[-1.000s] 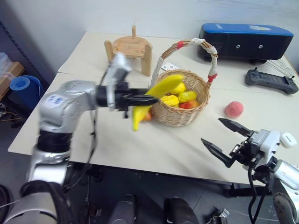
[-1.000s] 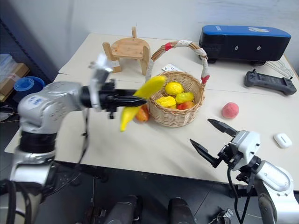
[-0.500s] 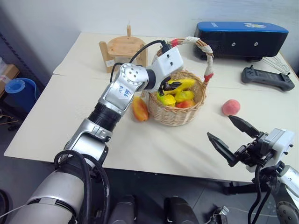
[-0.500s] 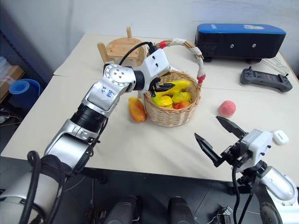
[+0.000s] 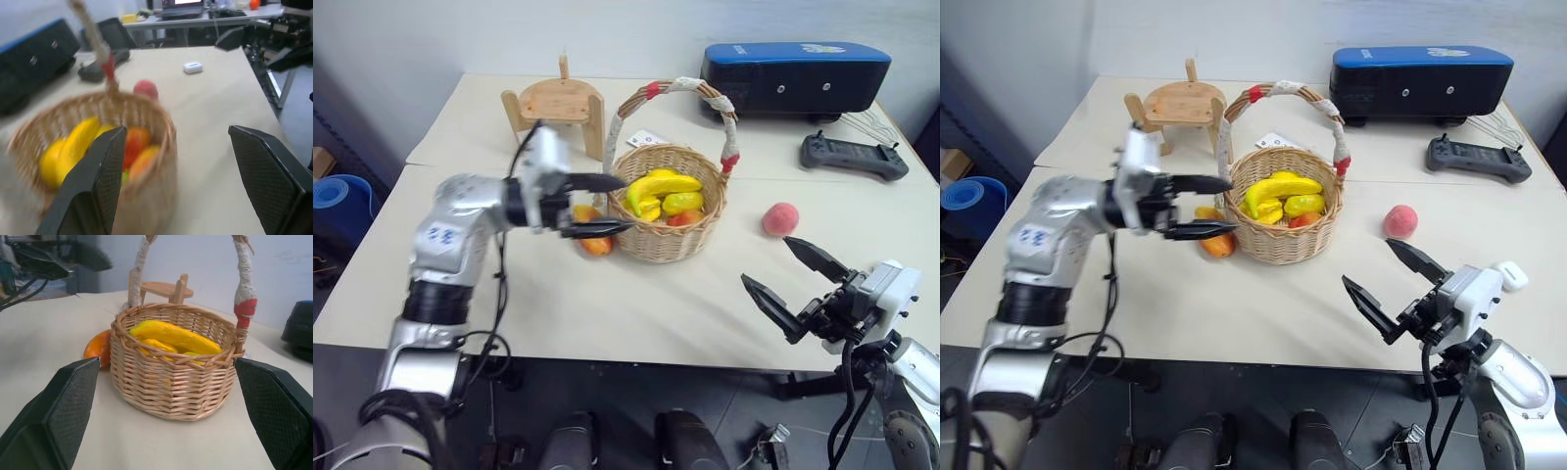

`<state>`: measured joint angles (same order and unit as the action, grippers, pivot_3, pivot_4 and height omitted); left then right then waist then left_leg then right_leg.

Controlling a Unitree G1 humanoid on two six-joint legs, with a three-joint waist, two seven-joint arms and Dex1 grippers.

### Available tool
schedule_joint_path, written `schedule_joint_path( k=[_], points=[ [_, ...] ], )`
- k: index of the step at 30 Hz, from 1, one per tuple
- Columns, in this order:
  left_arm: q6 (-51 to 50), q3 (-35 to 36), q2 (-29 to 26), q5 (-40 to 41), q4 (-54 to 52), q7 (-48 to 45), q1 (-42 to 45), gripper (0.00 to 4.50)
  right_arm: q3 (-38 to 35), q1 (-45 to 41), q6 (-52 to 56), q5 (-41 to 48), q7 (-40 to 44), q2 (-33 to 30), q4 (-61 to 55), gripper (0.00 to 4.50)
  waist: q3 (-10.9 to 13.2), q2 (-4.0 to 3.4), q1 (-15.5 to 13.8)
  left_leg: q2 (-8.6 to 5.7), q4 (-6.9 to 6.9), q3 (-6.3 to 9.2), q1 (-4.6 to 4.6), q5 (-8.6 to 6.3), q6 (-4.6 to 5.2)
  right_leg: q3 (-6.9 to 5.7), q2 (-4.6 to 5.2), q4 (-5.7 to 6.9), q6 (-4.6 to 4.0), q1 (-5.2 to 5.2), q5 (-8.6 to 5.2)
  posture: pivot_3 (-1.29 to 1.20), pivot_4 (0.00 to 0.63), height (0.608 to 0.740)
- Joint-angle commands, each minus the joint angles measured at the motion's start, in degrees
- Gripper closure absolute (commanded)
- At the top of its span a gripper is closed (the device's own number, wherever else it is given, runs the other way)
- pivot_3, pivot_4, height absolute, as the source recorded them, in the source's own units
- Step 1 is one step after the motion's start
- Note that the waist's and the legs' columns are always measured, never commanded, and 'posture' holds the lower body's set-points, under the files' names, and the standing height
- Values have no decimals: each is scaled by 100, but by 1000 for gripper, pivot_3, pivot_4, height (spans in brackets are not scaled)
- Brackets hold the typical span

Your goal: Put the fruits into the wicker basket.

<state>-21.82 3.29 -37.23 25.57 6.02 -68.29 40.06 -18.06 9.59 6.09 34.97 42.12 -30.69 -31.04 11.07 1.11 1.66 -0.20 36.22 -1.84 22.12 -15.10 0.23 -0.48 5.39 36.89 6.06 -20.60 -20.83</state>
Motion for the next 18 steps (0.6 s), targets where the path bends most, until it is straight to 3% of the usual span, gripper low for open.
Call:
schedule_joint_path(
  k=[1, 4, 10, 14, 18],
  points=[
    [681, 874, -575, -137, 458, 71, -855, 652, 114, -174, -258, -44, 312, -55, 89, 0, 0, -1, -8, 0, -2, -2, -3, -3, 5, 5, 0, 0, -1, 0, 0, 0, 150, 740],
    [1427, 1687, -867, -340, 1097, 626, -1631, 23, 315, -236, -500, -253, 580, -48, 249, 0, 1, 4, -40, 0, -2, 4, 4, -27, 45, -3, 10, -8, -2, -1, -1, 0, 150, 740],
    [1515, 2667, -1601, -444, 2008, 970, -3035, 23, 614, -211, -873, -449, 875, 37, 416, 0, -7, 21, -27, -3, -5, 12, 14, -45, 52, -22, 36, -32, -2, 0, -1, 0, 150, 740],
    [1124, 2629, -1676, -230, 1675, 879, -3204, 23, 683, -185, -962, -581, 912, 11, 495, 0, -8, 22, -51, -3, -13, 20, 13, -46, 48, -36, 45, -34, -9, 2, -1, 0, 150, 740],
    [-40, 2185, -1461, 196, 568, 1176, -2674, 23, 694, -206, -960, -631, 928, -37, 573, 0, -9, 24, -146, -3, -10, 18, 16, -60, 16, -54, 64, -37, -11, 8, 1, 0, 150, 740]
  ],
)
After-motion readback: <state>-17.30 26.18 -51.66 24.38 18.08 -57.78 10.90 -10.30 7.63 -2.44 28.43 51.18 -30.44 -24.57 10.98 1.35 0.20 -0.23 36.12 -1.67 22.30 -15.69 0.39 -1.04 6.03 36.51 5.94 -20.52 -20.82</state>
